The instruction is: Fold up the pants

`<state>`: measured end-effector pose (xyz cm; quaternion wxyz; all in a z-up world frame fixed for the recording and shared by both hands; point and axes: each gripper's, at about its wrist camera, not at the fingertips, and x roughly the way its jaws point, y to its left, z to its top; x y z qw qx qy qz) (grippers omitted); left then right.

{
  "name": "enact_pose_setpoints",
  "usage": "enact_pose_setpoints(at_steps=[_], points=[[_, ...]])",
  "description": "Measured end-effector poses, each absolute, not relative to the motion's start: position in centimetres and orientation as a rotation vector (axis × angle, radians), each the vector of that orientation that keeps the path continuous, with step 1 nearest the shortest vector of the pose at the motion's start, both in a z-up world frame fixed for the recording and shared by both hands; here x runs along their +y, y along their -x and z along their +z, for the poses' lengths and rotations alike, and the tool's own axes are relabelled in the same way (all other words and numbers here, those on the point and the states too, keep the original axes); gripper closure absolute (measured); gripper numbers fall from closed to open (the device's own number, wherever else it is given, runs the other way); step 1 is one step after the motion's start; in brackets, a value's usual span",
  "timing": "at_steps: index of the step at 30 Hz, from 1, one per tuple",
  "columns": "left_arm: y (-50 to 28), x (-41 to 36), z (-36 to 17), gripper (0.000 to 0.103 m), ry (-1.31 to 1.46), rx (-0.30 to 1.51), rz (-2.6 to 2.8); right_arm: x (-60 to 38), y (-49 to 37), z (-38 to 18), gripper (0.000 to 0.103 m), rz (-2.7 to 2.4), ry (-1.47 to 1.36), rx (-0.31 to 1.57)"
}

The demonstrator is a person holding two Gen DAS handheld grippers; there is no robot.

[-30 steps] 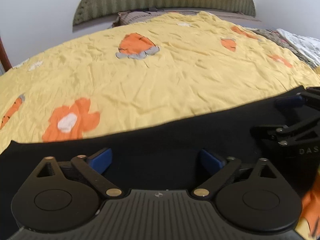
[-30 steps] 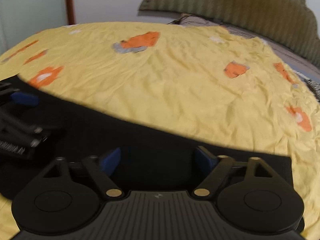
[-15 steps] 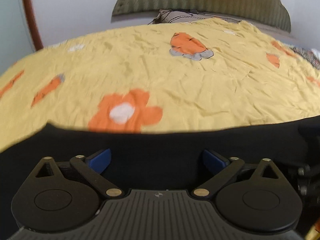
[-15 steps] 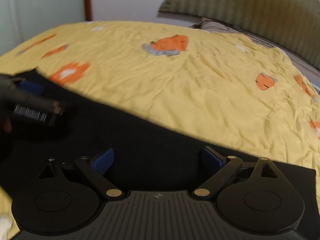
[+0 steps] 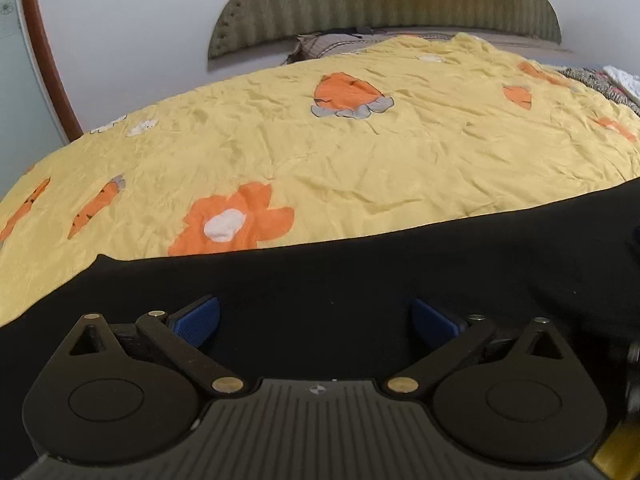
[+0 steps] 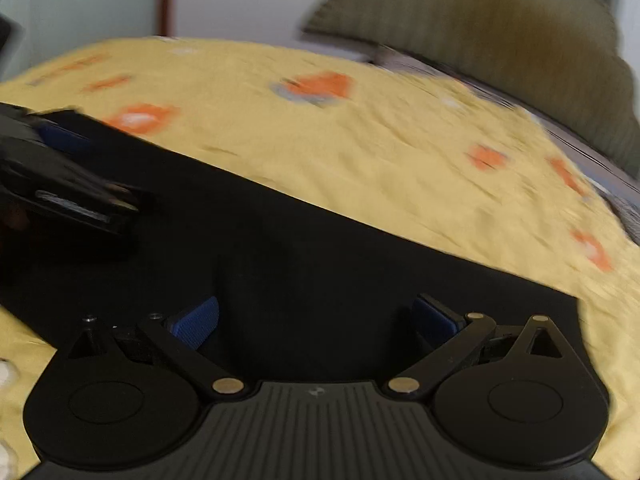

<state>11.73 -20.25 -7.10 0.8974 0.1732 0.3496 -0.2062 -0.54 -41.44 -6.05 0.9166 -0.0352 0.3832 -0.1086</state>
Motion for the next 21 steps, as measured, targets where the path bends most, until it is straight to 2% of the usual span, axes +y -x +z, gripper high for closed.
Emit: enact_pose_setpoints(at_steps=[1, 4, 8, 11, 13, 18, 21], points=[[-11.5, -20.1, -6.6, 0.01, -0.354, 0.733, -0.446, -42.1, 1.0, -5.8, 0.0, -0.268, 0.05, 0.781], [-9.6, -20.3, -5.6, 0.01, -0.348, 0.709, -0.502, -43.0, 3.0, -5.0, 0.0, -0.352, 0.029, 0.736], [-6.4, -23.1, -5.6, 0.008, -0.415, 0.648, -0.605, -42.7, 3.9, -6.9, 0.0, -0.265, 0.047, 0.786], [-4.7, -25.3, -7.4, 0.012, -0.529, 0.629, -0.63, -43.8, 6.6, -6.7, 0.0, -0.428, -0.013, 0.705], [-3.8, -25.5, -7.3, 0.01, -0.539, 0.571, -0.624, -44.5, 8.9, -5.8, 0.0, -0.528, -0.059, 0.62], [-4.3, -26.9, -7.8, 0.009, -0.519, 0.615, -0.671, -48.7, 13.8, -6.2, 0.0, -0.452, -0.522, 0.53], [-4.2, -26.5, -8.2, 0.005, -0.474, 0.6, -0.655, -51.3, 15.0, -7.9, 0.0, -0.43, -0.787, 0.481]])
